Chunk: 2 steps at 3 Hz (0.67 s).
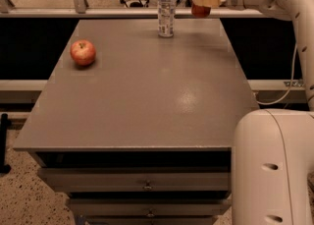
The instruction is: Move coke can near blue plastic bottle
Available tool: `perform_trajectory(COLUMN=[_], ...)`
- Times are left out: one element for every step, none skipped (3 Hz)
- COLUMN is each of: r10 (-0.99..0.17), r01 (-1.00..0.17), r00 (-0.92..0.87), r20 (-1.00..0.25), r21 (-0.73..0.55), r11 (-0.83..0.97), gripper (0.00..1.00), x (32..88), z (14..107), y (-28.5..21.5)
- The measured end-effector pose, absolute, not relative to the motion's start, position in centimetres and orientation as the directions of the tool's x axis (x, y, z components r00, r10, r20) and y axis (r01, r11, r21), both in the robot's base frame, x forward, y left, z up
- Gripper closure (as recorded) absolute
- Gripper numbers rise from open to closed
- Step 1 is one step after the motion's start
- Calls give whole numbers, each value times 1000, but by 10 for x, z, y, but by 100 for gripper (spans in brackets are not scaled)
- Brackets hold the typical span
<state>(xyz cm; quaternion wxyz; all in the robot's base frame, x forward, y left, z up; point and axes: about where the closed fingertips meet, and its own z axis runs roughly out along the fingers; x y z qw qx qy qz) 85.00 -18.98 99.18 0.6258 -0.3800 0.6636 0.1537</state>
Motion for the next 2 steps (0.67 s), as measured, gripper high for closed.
perform_trajectory(r10=[-292, -262], r01=[-728, -757], r00=[31, -2], r20=[-956, -965], r21=[-222, -170], r11=[649, 631], gripper=[100, 100], x=[856, 858], z=[972, 954], y=[-173, -156])
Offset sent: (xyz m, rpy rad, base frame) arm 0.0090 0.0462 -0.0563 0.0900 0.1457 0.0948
